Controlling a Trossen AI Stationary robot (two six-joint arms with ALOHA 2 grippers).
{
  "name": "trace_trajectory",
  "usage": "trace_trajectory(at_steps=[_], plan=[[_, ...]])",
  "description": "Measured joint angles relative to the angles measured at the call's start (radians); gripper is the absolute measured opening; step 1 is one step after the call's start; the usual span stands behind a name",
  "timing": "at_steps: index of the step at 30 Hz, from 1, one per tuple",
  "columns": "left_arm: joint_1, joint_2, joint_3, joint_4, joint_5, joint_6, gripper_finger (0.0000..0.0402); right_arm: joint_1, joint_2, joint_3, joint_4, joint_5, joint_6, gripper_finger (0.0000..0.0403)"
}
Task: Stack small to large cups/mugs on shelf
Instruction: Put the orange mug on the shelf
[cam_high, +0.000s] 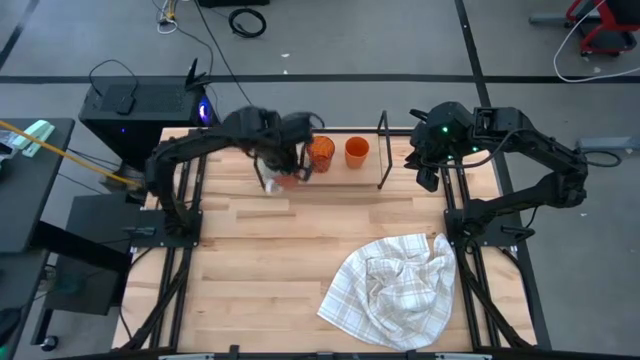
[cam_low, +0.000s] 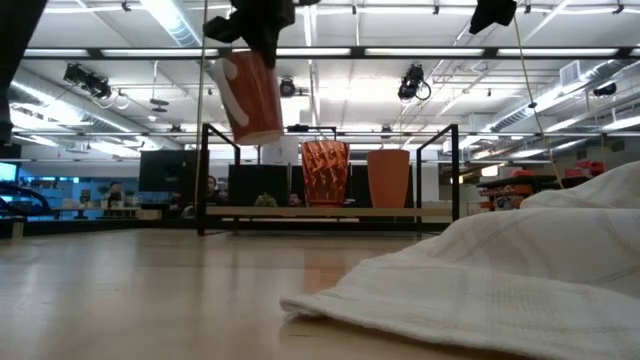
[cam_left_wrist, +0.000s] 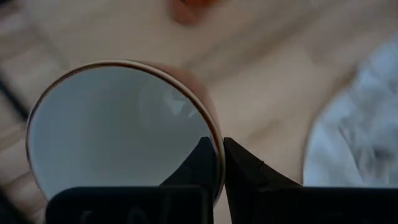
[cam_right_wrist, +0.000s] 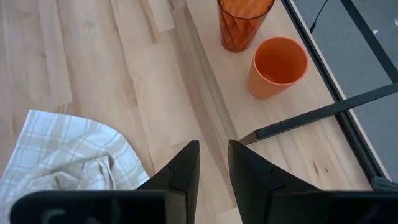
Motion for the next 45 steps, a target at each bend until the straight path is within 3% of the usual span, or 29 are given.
trace_trajectory(at_steps=[4, 15, 26, 36, 45], plan=[[0.074, 0.071, 0.112, -0.095, -0.041, -0.033, 0.0022, 0.0, 0.0, 0.0, 0.0, 0.0, 0.001, 0.0091], [0.147, 0.277, 0.272, -0.089, 0.0, 0.004, 0.0022, 0.0, 0.0, 0.0, 0.0, 0.0, 0.053, 0.0091], [0.227, 0.294, 0.266, -0.093, -0.062, -0.056, 0.0022, 0.0, 0.0, 0.0, 0.0, 0.0, 0.05, 0.0091], [0.234, 0.307, 0.171, -0.093, -0.069, -0.076, 0.0022, 0.0, 0.0, 0.0, 0.0, 0.0, 0.049, 0.0091], [0.235, 0.344, 0.17, -0.029, -0.06, -0.097, 0.0022, 0.0, 0.0, 0.0, 0.002, 0.0, 0.049, 0.0091]])
